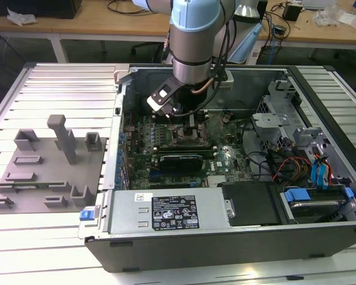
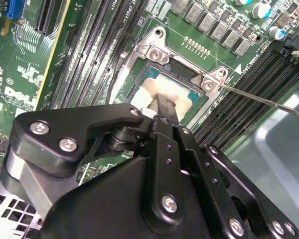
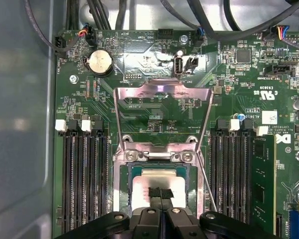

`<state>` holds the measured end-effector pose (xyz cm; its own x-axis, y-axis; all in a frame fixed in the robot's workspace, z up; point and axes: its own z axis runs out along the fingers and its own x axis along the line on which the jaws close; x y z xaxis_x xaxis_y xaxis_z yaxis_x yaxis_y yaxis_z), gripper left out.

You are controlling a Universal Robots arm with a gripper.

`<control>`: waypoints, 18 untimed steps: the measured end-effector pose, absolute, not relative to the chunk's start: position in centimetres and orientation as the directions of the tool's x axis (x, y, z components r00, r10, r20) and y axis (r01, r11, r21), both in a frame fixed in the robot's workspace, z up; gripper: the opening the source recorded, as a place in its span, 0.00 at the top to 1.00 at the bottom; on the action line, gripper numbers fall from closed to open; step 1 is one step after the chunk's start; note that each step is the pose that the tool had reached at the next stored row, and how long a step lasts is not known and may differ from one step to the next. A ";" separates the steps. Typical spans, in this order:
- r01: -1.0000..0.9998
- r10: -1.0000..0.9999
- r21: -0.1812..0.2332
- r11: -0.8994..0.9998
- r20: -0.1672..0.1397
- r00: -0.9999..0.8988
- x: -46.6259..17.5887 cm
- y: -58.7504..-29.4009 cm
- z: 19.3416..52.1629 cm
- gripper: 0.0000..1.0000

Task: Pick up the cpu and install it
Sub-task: 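Place the cpu into insertion slot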

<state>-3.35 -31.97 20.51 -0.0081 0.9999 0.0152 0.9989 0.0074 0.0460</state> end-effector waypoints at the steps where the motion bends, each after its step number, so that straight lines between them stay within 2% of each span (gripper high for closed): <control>1: 0.999 1.000 0.046 0.007 0.015 -0.008 -3.4 -32.0 20.5 0.89; 12: 0.999 1.000 0.046 0.007 0.015 -0.008 -3.4 -32.0 20.3 0.89; 18: 0.999 1.000 0.046 0.007 0.015 -0.008 -3.4 -32.0 22.5 0.89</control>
<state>-3.35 -31.98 22.45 -0.0081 0.9999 0.0151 0.9989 0.0074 0.0459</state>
